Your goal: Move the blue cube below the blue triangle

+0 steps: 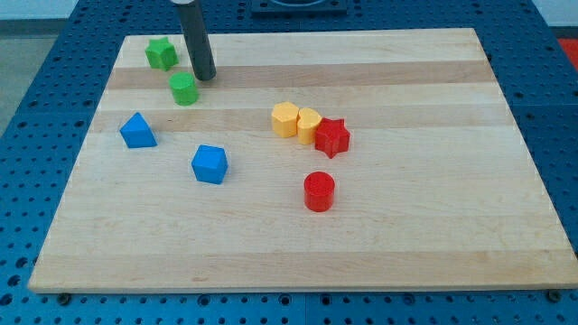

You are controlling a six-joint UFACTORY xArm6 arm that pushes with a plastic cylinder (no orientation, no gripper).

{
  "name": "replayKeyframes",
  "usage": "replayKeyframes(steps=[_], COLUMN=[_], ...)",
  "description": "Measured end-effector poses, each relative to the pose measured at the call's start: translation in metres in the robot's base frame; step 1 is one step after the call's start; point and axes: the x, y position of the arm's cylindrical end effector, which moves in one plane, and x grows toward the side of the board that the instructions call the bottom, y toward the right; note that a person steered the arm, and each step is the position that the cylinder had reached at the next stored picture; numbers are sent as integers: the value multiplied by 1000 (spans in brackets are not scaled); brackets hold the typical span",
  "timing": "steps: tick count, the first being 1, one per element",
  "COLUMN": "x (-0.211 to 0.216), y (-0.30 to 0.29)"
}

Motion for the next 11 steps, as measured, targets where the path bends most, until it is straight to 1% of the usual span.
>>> replayKeyframes(steps=[1, 2, 3, 4, 5, 6, 7, 9, 10, 11], x=[28, 56, 58, 57, 48, 20, 5, 5, 38, 74], y=[26, 20, -3, -29, -47, -53, -59, -72, -65, -5])
